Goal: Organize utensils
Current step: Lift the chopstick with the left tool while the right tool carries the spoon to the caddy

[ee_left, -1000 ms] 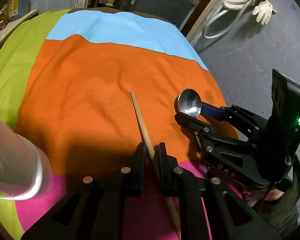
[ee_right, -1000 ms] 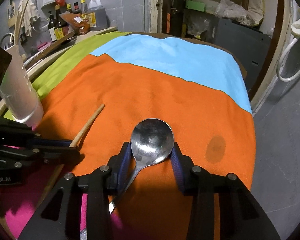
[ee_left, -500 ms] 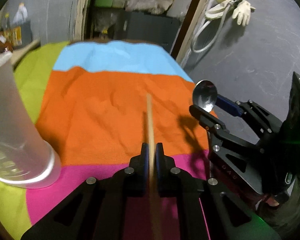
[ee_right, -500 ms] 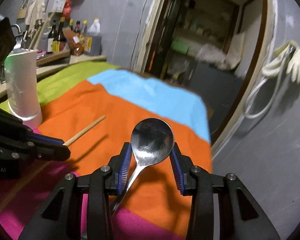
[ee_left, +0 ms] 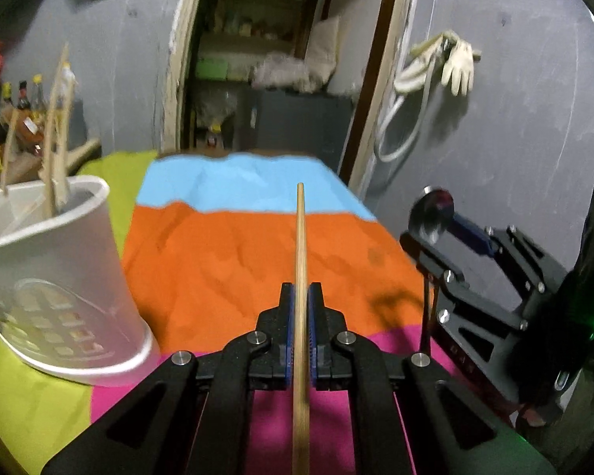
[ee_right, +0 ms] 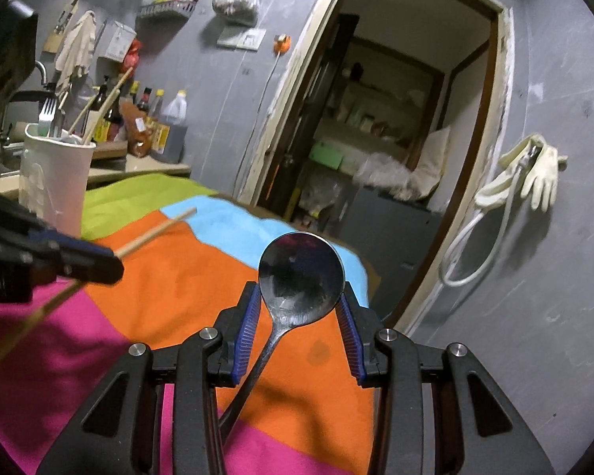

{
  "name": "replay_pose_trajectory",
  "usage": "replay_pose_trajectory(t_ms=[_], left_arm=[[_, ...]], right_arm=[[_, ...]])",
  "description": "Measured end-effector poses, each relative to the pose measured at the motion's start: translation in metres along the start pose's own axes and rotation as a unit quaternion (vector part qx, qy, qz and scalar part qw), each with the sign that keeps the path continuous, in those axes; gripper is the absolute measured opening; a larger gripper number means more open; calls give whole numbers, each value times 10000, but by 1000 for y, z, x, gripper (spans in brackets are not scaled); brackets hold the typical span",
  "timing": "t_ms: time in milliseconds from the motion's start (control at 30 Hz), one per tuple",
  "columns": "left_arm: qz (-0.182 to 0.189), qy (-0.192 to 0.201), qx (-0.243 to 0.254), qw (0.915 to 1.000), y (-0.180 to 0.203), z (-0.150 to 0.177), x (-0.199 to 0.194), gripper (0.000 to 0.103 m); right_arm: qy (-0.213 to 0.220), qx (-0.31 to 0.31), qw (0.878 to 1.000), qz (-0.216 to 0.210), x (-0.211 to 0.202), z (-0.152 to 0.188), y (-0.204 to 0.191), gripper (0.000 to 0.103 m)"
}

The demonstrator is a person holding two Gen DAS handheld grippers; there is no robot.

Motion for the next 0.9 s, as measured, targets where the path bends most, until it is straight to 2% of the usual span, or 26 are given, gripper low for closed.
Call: replay_pose_trajectory(t_ms=[167, 500, 533, 567, 700, 900], left_arm=[[-116, 591, -84, 9982, -5, -10, -16, 4], [-258, 1118, -243, 9931, -13, -24, -36, 4], [-279, 1168, -274, 9924, -16, -26, -37, 4], [-291, 1211, -310, 9917, -18, -27, -40, 4], [-351, 1323, -466, 9895, -32, -34, -48, 4], [-359, 1241, -593, 9898, -42, -30, -50, 4]], right_arm=[[316, -181, 9990, 249, -11, -7, -3, 36], [689, -417, 9956, 476, -24, -26, -9, 36], [717, -428, 9954, 480, -25, -28, -10, 32], [754, -454, 9948, 507, -26, -31, -11, 7], [685, -524, 9953, 451, -21, -34, -16, 6], [509, -347, 9978, 242, -15, -28, -14, 6]])
Point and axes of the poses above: each gripper's, at about its wrist camera, not at the fingertips, and x roughly the way its jaws point, y to its right, z to its underside, the point moved 6 cm from there along x, roughly the way its jaws point, and after that the axes turned 12 degrees about -z, right-handed, at the moved point
